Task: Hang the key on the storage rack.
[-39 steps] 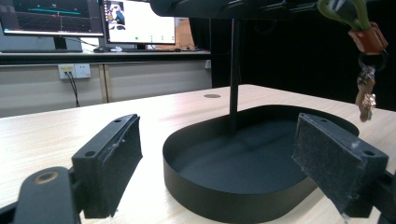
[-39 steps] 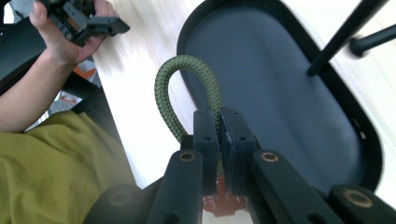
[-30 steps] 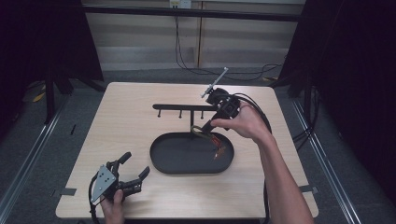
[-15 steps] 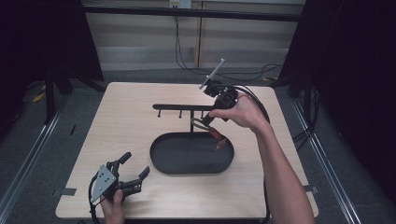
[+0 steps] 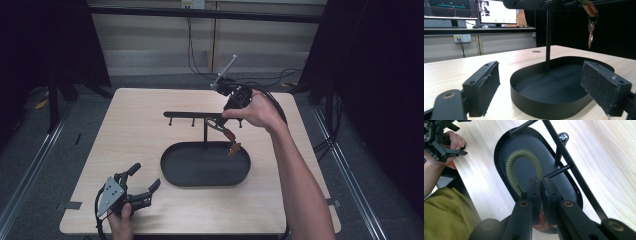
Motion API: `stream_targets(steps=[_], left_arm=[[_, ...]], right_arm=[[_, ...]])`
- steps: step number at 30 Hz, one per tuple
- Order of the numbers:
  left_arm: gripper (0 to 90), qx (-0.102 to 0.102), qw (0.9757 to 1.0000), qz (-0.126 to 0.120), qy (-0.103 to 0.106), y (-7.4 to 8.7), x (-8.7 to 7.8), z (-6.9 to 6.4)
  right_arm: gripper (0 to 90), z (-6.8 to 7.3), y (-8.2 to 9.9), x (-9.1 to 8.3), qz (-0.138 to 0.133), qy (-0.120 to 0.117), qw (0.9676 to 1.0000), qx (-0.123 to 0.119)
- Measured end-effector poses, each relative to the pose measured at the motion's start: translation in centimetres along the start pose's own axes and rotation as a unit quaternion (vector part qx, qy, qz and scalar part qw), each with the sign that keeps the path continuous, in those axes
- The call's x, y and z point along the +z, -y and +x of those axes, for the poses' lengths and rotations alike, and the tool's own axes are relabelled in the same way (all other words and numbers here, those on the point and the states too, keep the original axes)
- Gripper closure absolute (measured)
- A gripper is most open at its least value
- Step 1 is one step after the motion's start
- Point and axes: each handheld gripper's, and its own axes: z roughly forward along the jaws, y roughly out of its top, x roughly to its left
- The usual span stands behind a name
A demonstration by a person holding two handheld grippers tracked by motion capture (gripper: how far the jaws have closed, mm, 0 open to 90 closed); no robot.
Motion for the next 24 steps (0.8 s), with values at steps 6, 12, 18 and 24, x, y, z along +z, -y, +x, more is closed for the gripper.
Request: stream_targets(steps=[6, 12, 18, 24], left_arm=[[15.3, 0.000, 1.0000, 0.000, 0.001, 0.00, 0.00, 0.00], [15.3, -0.002, 1.0000, -0.002, 0.000, 0.01, 0.02, -0.03], [15.3, -0.004, 1.0000, -0.003, 0.000, 0.01, 0.04, -0.04], [15.3, 0.000, 1.0000, 0.000, 0.001, 0.00, 0.00, 0.00]], right_arm=[[85.1, -0.35, -0.10, 0.38, -0.012, 0.007, 0.9999, 0.005], [84.9, -0.63, 0.09, 0.30, -0.010, 0.011, 0.9998, 0.010], [84.3, -0.96, 0.40, 0.39, -0.014, 0.006, 0.9998, 0.013], [80.9, -0.97, 0.25, 0.39, -0.018, -0.003, 0.9997, 0.015]])
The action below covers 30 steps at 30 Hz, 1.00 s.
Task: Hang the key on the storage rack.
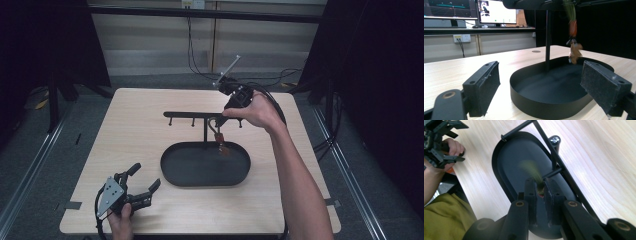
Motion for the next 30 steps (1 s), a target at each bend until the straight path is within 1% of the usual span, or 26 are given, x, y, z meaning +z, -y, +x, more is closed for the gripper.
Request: stream_targets(steps=[1, 3, 4, 5, 7, 9, 11, 13, 15, 19, 20, 21, 22, 23, 25, 27, 28, 29, 30], left_arm=[[15.3, 0.001, 1.0000, 0.000, 0.000, 0.0, 0.0, 0.0], [15.3, 0.001, 1.0000, 0.001, -0.001, 0.0, 0.0, 0.0], [15.4, 0.001, 1.0000, 0.001, 0.001, 0.0, 0.0, 0.0], [15.3, -0.002, 1.0000, 0.000, -0.001, 0.0, 0.0, 0.0], [15.3, 0.001, 1.0000, 0.000, -0.001, 0.0, 0.0, 0.0], [15.4, -0.001, 1.0000, 0.000, -0.001, 0.0, 0.0, 0.0], [15.4, 0.001, 1.0000, 0.000, -0.001, 0.0, 0.0, 0.0], [15.3, -0.002, 1.0000, -0.002, -0.001, 0.0, 0.0, 0.0], [15.3, 0.002, 1.0000, 0.001, -0.001, 0.0, 0.0, 0.0], [15.3, -0.001, 1.0000, 0.000, 0.000, 0.0, 0.0, 0.0], [15.3, -0.001, 1.0000, 0.000, 0.000, 0.0, 0.0, 0.0], [15.3, 0.001, 1.0000, 0.002, 0.001, 0.0, 0.0, 0.0], [15.4, 0.001, 1.0000, 0.002, 0.001, 0.0, 0.0, 0.0], [15.4, 0.002, 1.0000, 0.002, 0.001, 0.0, 0.0, 0.0], [15.4, 0.002, 1.0000, 0.002, 0.000, 0.0, 0.0, 0.0], [15.4, 0.000, 1.0000, 0.001, 0.001, 0.0, 0.0, 0.0], [15.4, 0.000, 1.0000, 0.001, 0.001, 0.0, 0.0, 0.0], [15.4, 0.000, 1.0000, 0.001, 0.001, 0.0, 0.0, 0.0], [15.4, 0.000, 1.0000, 0.001, 0.001, 0.0, 0.0, 0.0]], right_arm=[[81.3, 0.0, 0.0, 0.1, -0.003, -0.002, 1.0000, 0.000], [80.8, 0.1, -0.2, 0.1, -0.003, 0.003, 1.0000, 0.001], [80.5, 0.1, -0.2, 0.1, -0.003, -0.001, 1.0000, 0.000], [80.7, 0.1, -0.3, 0.1, -0.002, 0.000, 1.0000, 0.000], [80.4, 0.1, -0.3, 0.1, -0.001, -0.003, 1.0000, 0.002], [79.5, 0.1, -0.2, 0.1, 0.000, -0.004, 1.0000, 0.001], [77.7, 0.2, -0.2, 0.1, 0.002, -0.006, 1.0000, 0.002], [75.5, 0.3, 0.0, 0.1, 0.000, -0.007, 1.0000, -0.003], [73.0, 0.4, 0.3, 0.1, -0.002, -0.008, 1.0000, -0.004], [64.7, 0.4, 1.0, 0.1, -0.005, -0.016, 0.9999, 0.002], [64.7, 0.4, 1.0, 0.1, -0.005, -0.016, 0.9999, 0.002], [61.0, 0.6, 1.4, 0.1, -0.008, -0.014, 0.9999, 0.004], [60.1, 0.6, 1.5, 0.1, -0.009, -0.011, 0.9999, 0.002], [58.6, 0.7, 1.8, 0.1, -0.014, -0.014, 0.9998, 0.004], [60.1, 0.8, 2.1, 0.2, -0.021, -0.014, 0.9997, 0.007], [59.0, 1.1, 2.6, 0.4, -0.032, -0.013, 0.9994, 0.007], [59.0, 1.1, 2.6, 0.4, -0.032, -0.013, 0.9994, 0.007], [56.6, 1.3, 3.1, 0.7, -0.041, -0.012, 0.9991, 0.007], [56.0, 1.4, 3.3, 0.8, -0.043, -0.014, 0.9990, 0.008]])
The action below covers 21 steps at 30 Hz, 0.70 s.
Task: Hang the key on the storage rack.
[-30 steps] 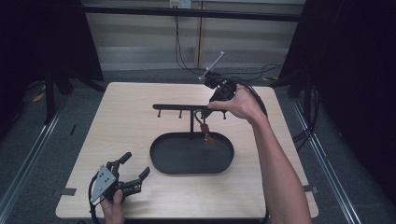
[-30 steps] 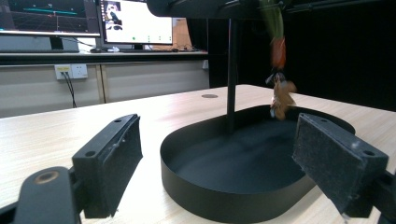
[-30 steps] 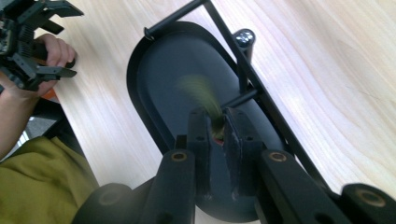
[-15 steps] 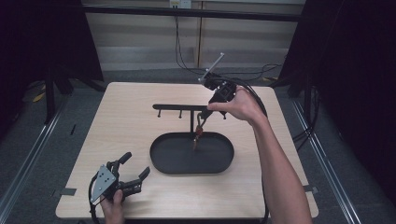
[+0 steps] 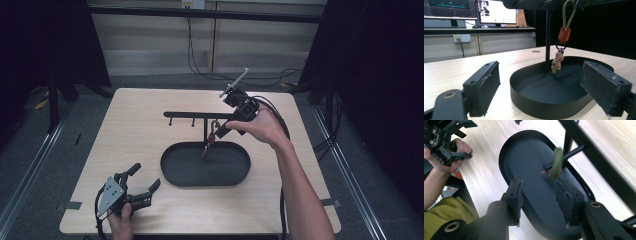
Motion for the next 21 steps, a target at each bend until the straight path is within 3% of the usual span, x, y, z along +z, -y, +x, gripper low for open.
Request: stream_targets(steps=[6, 10, 16, 19, 21], left_arm=[[15.4, 0.002, 1.0000, 0.001, -0.001, 0.0, 0.0, 0.0], [15.4, 0.002, 1.0000, 0.001, -0.001, 0.0, 0.0, 0.0], [15.4, 0.003, 1.0000, 0.001, -0.001, 0.0, 0.0, 0.0], [15.4, 0.000, 1.0000, 0.000, 0.000, 0.0, 0.0, 0.0], [15.4, 0.001, 1.0000, 0.000, -0.001, 0.0, 0.0, 0.0]], right_arm=[[53.4, 0.5, 1.2, 0.5, -0.022, 0.004, 0.9998, -0.001], [53.5, 1.0, 2.2, 1.2, -0.036, 0.018, 0.9991, -0.013], [52.6, 1.4, 3.6, 1.3, -0.074, 0.029, 0.9968, -0.011], [52.3, 1.4, 4.1, 1.6, -0.078, 0.023, 0.9964, -0.021], [52.5, 1.7, 4.9, 2.2, -0.091, 0.030, 0.9944, -0.045]])
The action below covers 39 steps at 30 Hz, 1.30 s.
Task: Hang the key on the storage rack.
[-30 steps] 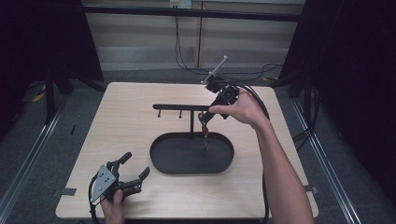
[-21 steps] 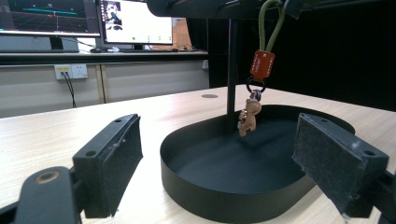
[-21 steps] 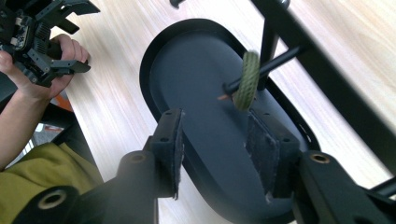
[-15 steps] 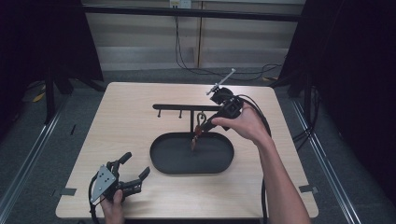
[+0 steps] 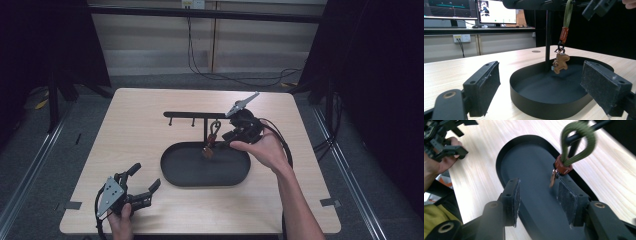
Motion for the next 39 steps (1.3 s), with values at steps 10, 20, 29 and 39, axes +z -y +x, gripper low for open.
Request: stream_targets(steps=[10, 20, 29, 39], left_arm=[[15.4, 0.001, 1.0000, 0.001, 0.000, 0.0, 0.0, 0.0], [15.4, 0.000, 1.0000, 0.000, 0.000, 0.0, 0.0, 0.0], [15.4, 0.002, 1.0000, 0.001, 0.001, 0.0, 0.0, 0.0], [15.4, 0.000, 1.0000, 0.000, 0.001, 0.0, 0.0, 0.0]], right_arm=[[50.1, 0.7, 3.2, 0.9, -0.061, 0.017, 0.9979, -0.011], [36.5, 1.7, 7.4, 1.6, -0.139, 0.020, 0.9901, 0.011], [21.8, 1.8, 11.6, 2.7, -0.201, 0.042, 0.9784, 0.026], [24.2, 2.3, 16.6, 5.4, -0.301, 0.113, 0.9456, 0.048]])
